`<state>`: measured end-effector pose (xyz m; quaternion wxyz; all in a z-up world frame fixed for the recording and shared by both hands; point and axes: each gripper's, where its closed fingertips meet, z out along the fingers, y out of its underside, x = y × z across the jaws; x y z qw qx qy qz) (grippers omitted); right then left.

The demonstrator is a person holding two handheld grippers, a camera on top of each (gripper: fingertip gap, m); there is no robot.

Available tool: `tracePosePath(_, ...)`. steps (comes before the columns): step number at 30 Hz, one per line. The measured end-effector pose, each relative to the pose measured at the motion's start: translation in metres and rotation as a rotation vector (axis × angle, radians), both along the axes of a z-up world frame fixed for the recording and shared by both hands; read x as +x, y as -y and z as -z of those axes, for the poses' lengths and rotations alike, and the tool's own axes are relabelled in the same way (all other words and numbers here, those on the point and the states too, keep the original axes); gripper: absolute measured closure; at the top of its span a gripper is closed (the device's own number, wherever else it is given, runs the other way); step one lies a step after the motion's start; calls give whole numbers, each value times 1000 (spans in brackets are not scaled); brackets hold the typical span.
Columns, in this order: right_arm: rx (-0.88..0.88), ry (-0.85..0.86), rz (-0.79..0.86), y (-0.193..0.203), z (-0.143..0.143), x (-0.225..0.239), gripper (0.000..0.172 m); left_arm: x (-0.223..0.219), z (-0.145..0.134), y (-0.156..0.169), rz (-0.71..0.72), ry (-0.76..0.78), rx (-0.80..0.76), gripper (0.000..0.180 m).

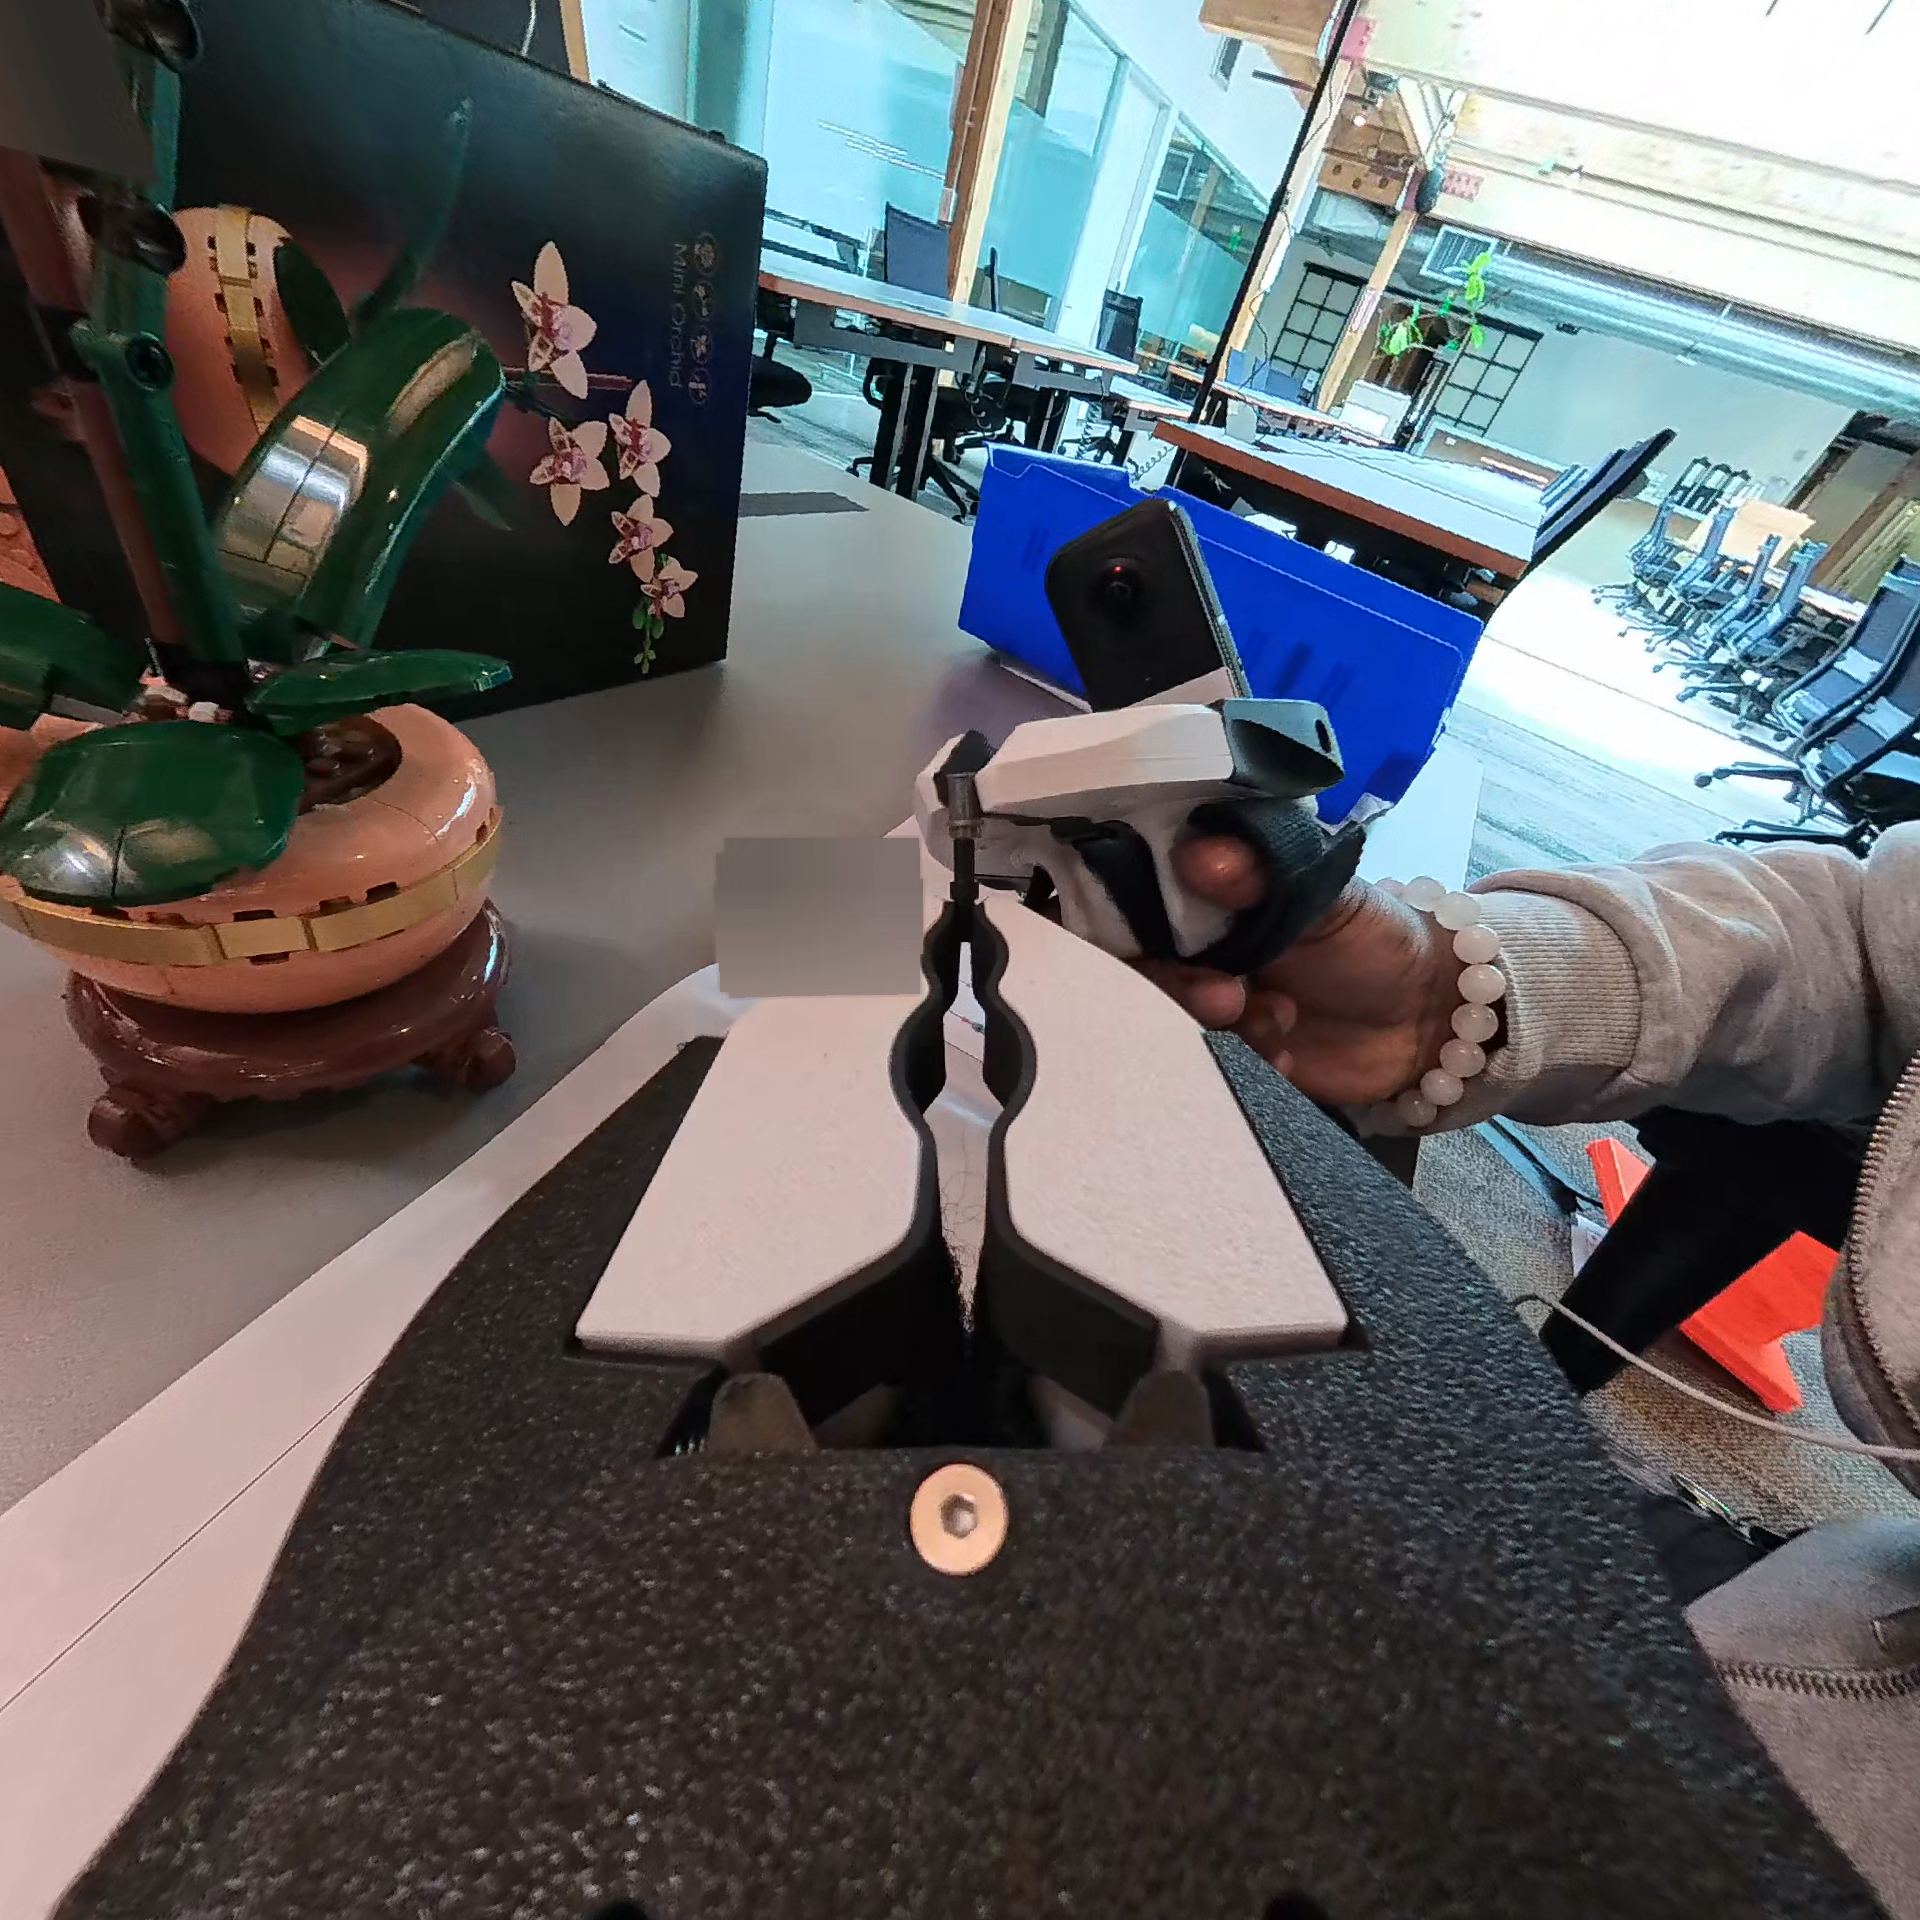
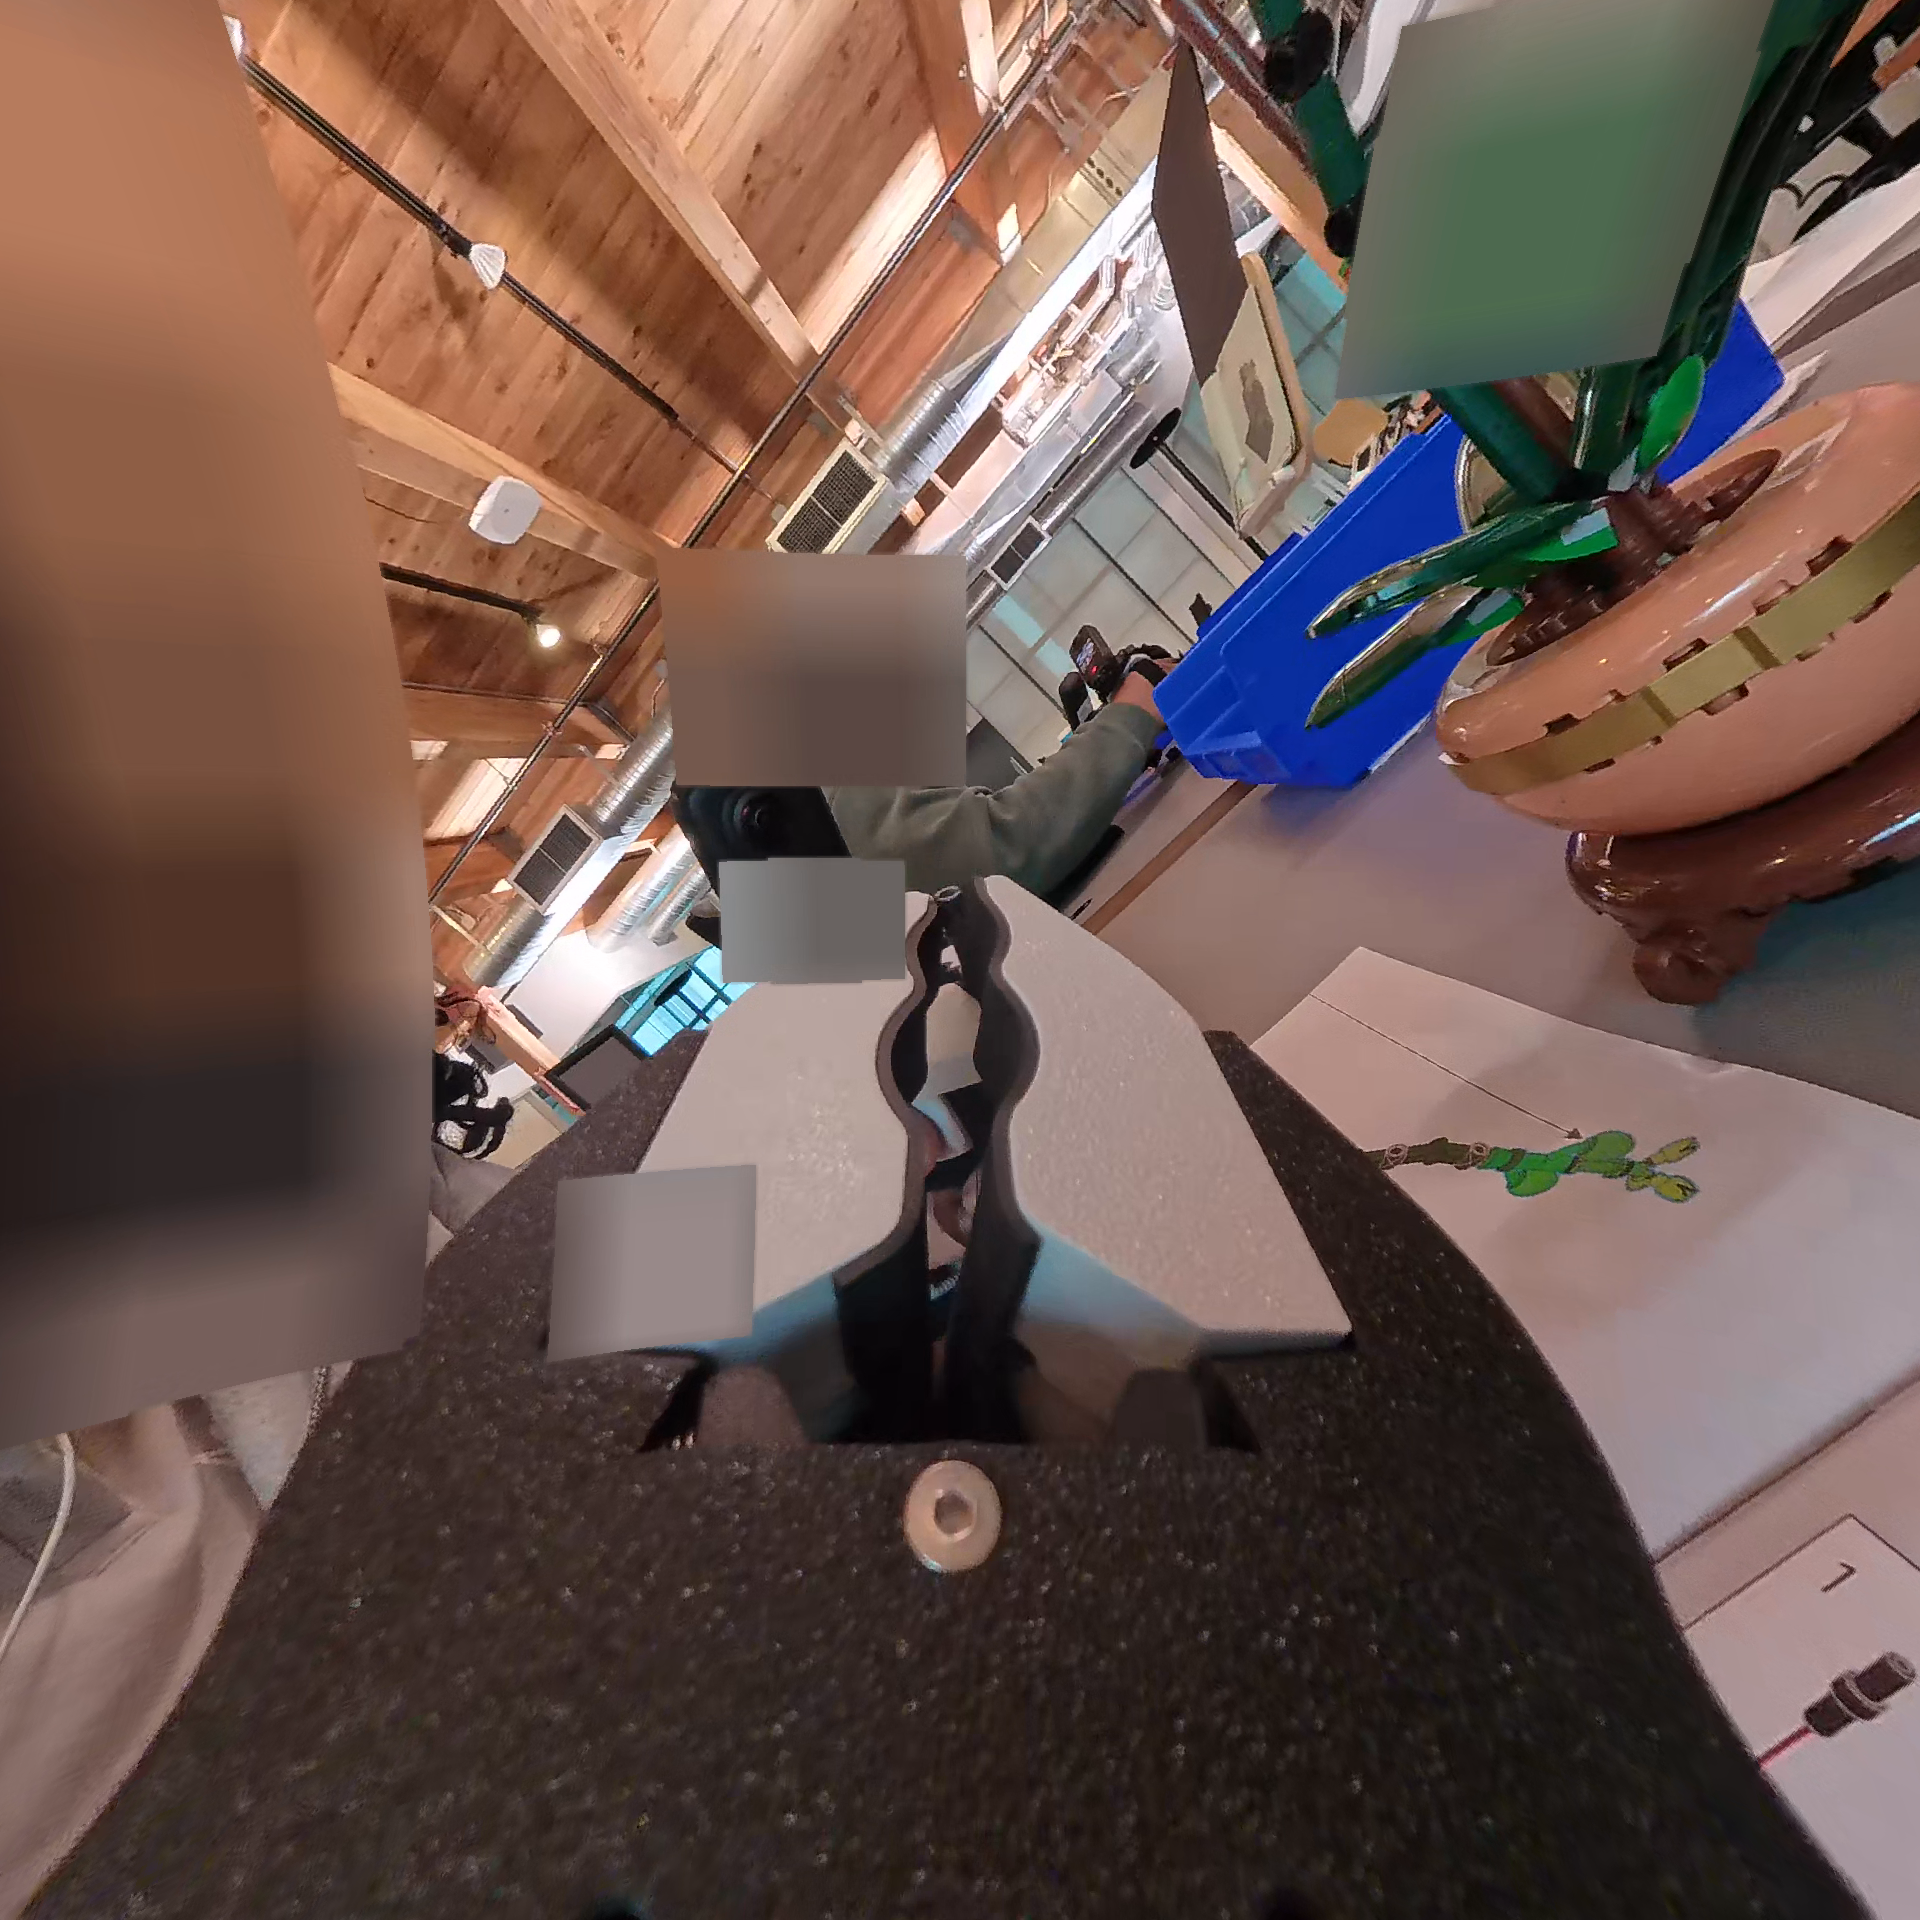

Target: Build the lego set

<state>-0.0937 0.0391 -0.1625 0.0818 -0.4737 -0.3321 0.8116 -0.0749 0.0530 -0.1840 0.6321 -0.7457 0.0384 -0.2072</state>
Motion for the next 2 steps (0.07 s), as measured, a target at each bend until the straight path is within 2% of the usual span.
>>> tracePosePath(1, 4, 1, -1, 0, 1, 0, 169, 0, 1, 0, 1, 0, -3, 180)
tracePosePath(2, 6, 2, -4, 0, 1, 0, 169, 0, 1, 0, 3, 0, -6, 180)
